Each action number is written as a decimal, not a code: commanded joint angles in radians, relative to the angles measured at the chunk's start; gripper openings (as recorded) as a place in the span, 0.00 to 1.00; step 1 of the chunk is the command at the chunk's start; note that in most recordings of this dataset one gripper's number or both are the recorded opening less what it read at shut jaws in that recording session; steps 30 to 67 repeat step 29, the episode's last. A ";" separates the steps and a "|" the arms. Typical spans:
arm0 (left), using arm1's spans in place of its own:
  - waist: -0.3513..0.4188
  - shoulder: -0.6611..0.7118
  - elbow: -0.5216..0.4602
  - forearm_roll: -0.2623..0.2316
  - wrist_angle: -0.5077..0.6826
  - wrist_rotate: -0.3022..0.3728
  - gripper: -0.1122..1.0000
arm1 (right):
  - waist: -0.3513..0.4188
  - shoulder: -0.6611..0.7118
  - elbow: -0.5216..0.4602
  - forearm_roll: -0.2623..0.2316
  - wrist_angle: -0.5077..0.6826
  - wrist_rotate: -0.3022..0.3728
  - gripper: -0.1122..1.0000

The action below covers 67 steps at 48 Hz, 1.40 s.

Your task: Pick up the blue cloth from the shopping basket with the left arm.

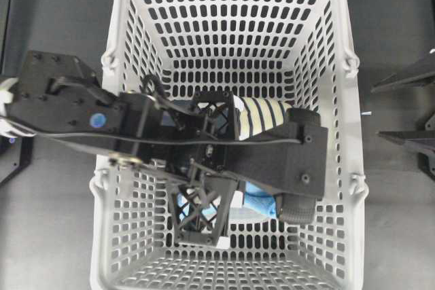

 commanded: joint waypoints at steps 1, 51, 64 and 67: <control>0.009 -0.052 0.014 0.003 -0.021 0.000 0.16 | 0.003 0.005 -0.008 0.003 -0.011 0.002 0.78; 0.008 -0.181 0.285 0.003 -0.222 0.000 0.16 | 0.003 0.005 0.008 0.003 -0.054 0.002 0.78; 0.008 -0.181 0.285 0.003 -0.222 0.000 0.16 | 0.003 0.005 0.008 0.003 -0.054 0.002 0.78; 0.008 -0.181 0.285 0.003 -0.222 0.000 0.16 | 0.003 0.005 0.008 0.003 -0.054 0.002 0.78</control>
